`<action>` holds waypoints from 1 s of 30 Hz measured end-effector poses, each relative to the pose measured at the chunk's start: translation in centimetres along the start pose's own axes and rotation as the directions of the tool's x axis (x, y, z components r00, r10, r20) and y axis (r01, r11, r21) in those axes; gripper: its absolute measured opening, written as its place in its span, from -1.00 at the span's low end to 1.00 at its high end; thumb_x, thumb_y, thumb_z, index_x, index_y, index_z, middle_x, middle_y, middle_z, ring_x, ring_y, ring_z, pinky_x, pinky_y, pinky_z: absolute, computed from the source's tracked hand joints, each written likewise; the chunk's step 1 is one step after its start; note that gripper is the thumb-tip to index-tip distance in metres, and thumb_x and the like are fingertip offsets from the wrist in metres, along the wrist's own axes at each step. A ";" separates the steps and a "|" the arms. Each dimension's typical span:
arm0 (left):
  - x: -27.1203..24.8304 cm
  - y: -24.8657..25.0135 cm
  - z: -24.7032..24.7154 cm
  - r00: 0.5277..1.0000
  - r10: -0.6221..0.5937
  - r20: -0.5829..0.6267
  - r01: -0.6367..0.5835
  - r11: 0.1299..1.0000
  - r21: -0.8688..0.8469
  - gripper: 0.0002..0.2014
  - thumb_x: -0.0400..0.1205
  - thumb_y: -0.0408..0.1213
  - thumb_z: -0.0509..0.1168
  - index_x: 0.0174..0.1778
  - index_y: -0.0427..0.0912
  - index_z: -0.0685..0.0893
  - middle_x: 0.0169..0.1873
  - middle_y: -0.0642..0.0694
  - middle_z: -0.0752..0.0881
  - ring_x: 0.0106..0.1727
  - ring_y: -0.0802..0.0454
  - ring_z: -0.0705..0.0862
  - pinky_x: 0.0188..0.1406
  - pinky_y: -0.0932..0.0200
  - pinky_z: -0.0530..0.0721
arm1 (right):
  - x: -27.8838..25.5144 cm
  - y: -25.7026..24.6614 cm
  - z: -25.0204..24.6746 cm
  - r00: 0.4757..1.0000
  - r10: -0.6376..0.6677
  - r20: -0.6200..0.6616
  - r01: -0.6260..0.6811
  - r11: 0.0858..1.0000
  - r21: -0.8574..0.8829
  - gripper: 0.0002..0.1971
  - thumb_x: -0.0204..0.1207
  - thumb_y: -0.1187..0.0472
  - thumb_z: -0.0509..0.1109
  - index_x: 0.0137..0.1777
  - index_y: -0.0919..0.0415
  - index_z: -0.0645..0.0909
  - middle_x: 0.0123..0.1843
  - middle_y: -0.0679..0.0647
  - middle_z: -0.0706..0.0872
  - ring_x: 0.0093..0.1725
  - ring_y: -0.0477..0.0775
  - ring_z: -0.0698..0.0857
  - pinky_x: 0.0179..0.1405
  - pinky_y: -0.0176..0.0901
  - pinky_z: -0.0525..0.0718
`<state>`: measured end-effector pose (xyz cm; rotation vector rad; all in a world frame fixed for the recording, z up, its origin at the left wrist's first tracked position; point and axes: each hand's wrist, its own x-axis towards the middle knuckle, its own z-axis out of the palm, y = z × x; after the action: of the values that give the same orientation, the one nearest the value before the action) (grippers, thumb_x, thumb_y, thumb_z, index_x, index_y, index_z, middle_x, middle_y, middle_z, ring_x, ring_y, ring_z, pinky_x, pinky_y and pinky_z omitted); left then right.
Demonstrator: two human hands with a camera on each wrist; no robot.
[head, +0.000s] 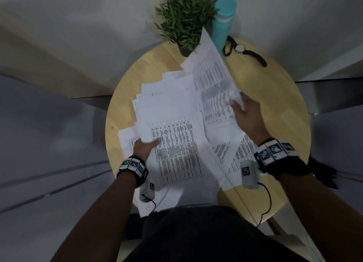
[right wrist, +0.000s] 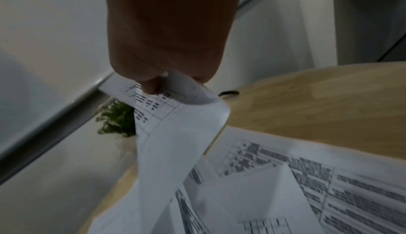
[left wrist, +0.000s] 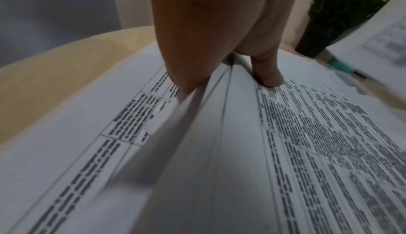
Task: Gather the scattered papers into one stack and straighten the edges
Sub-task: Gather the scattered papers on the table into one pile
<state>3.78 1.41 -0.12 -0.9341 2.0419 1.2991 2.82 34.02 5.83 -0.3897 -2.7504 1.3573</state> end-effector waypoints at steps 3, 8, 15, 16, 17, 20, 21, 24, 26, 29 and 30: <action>0.3 -0.2 -0.3 0.999 -0.039 0.001 0.039 0.999 -0.006 -0.05 0.42 -0.12 0.61 0.58 -0.49 0.27 0.57 -0.35 0.40 0.60 -0.25 0.37 0.53 -0.07 0.33 | -0.2 -0.6 -2.6 1.000 0.030 -0.009 -0.028 0.980 0.199 -0.91 0.64 0.24 0.32 0.04 0.24 0.62 -0.22 0.08 0.68 -0.29 -0.05 0.62 -0.23 -0.20 0.59; 0.7 0.2 -0.4 0.996 -0.084 0.039 0.087 0.993 -0.074 -0.19 0.31 -0.02 0.66 0.38 -0.42 0.60 0.47 -0.32 0.55 0.58 -0.22 0.43 0.61 -0.12 0.26 | -2.5 0.5 -2.4 0.950 0.280 0.141 -0.312 0.815 0.487 -0.75 0.57 0.28 0.41 0.23 0.25 0.63 0.16 0.15 0.77 0.12 0.17 0.74 0.21 0.13 0.70; -0.1 1.0 -0.4 0.979 -0.083 0.186 0.132 0.954 -0.269 -0.09 0.49 0.35 0.29 0.68 -0.07 0.25 0.69 -0.10 0.20 0.71 -0.10 0.13 0.68 -0.16 0.05 | -6.6 0.5 4.6 0.833 0.421 0.359 -0.449 0.894 -0.008 -0.49 0.60 0.26 0.32 0.54 0.21 0.31 0.20 0.07 0.58 -0.09 0.05 0.63 -0.08 -0.19 0.61; -0.1 0.7 -0.4 0.972 -0.102 0.211 0.161 0.945 -0.284 -0.02 0.46 0.44 0.22 0.71 -0.03 0.14 0.72 -0.07 0.11 0.73 -0.09 0.07 0.69 -0.21 0.02 | -7.1 0.7 5.7 0.812 0.409 0.417 -0.416 0.906 -0.079 -0.47 0.59 0.28 0.28 0.55 0.21 0.27 0.15 0.16 0.67 -0.13 0.11 0.65 -0.10 -0.06 0.67; 0.0 0.3 -0.3 0.964 -0.108 0.241 0.179 0.939 -0.294 0.02 0.44 0.49 0.18 0.72 -0.01 0.07 0.73 -0.07 0.04 0.74 -0.09 0.01 0.68 -0.25 -0.02 | -7.5 1.0 6.8 0.793 0.395 0.465 -0.383 0.915 -0.125 -0.46 0.57 0.31 0.24 0.54 0.23 0.25 0.04 0.24 0.73 -0.21 0.14 0.68 -0.18 0.02 0.71; 0.5 -0.7 0.3 0.974 -0.084 0.208 0.133 0.963 -0.235 0.15 0.35 0.42 0.39 0.69 -0.26 0.17 0.71 -0.19 0.14 0.72 -0.16 0.09 0.66 -0.23 0.01 | -8.5 1.1 9.1 0.687 0.412 0.599 -0.345 0.910 -0.231 -0.48 0.61 0.30 0.20 0.55 0.32 0.18 0.09 0.39 0.71 -0.16 0.18 0.73 -0.23 -0.09 0.70; 0.8 -1.1 0.5 0.980 -0.069 0.185 0.103 0.977 -0.184 0.24 0.23 0.37 0.54 0.65 -0.35 0.23 0.68 -0.24 0.22 0.70 -0.18 0.17 0.64 -0.20 0.09 | -8.7 1.2 9.6 0.639 0.415 0.648 -0.305 0.910 -0.282 -0.48 0.64 0.22 0.22 0.55 0.34 0.19 0.23 0.40 0.66 0.04 0.25 0.72 -0.07 -0.07 0.67; 1.0 -1.6 1.1 0.997 -0.047 0.061 0.049 0.998 -0.036 0.11 0.36 -0.12 0.65 0.67 -0.38 0.11 0.67 -0.29 0.23 0.67 -0.23 0.23 0.62 -0.15 0.22 | -8.5 2.0 9.0 0.620 0.430 0.656 -0.265 0.902 -0.341 -0.75 0.63 0.08 0.28 0.06 0.30 0.58 0.02 0.26 0.67 0.03 0.18 0.67 -0.06 -0.16 0.50; 1.4 -1.9 1.2 0.999 -0.033 0.036 0.033 0.999 -0.004 0.04 0.43 -0.25 0.61 0.68 -0.37 0.08 0.66 -0.31 0.23 0.67 -0.25 0.24 0.62 -0.15 0.24 | -8.3 3.2 7.4 0.769 0.474 0.428 -0.363 0.876 -0.318 -0.78 0.58 0.17 0.28 -0.20 0.31 0.60 -0.16 0.22 0.69 -0.13 0.15 0.66 -0.13 -0.12 0.52; 1.9 -2.1 1.0 0.999 -0.023 0.025 0.023 1.000 0.004 0.04 0.41 -0.25 0.62 0.68 -0.36 0.11 0.65 -0.31 0.28 0.64 -0.24 0.28 0.57 -0.13 0.28 | -8.7 5.2 4.6 0.813 0.582 -0.006 -0.561 0.782 -0.271 -0.71 0.51 0.28 0.32 0.18 0.41 0.54 0.19 0.35 0.55 0.16 0.31 0.56 0.18 0.08 0.54; 2.0 -2.1 1.0 1.000 -0.022 0.022 0.022 1.000 0.004 0.04 0.40 -0.24 0.63 0.68 -0.36 0.12 0.65 -0.30 0.28 0.64 -0.24 0.29 0.57 -0.12 0.28 | -9.0 5.8 4.0 0.773 0.633 -0.054 -0.628 0.748 -0.214 -0.61 0.50 0.27 0.33 0.29 0.43 0.48 0.27 0.39 0.51 0.22 0.37 0.55 0.22 0.13 0.55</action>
<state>4.29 1.16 -3.14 -0.9341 2.0109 1.2878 12.08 32.05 -0.58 -1.4447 -2.9135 1.1190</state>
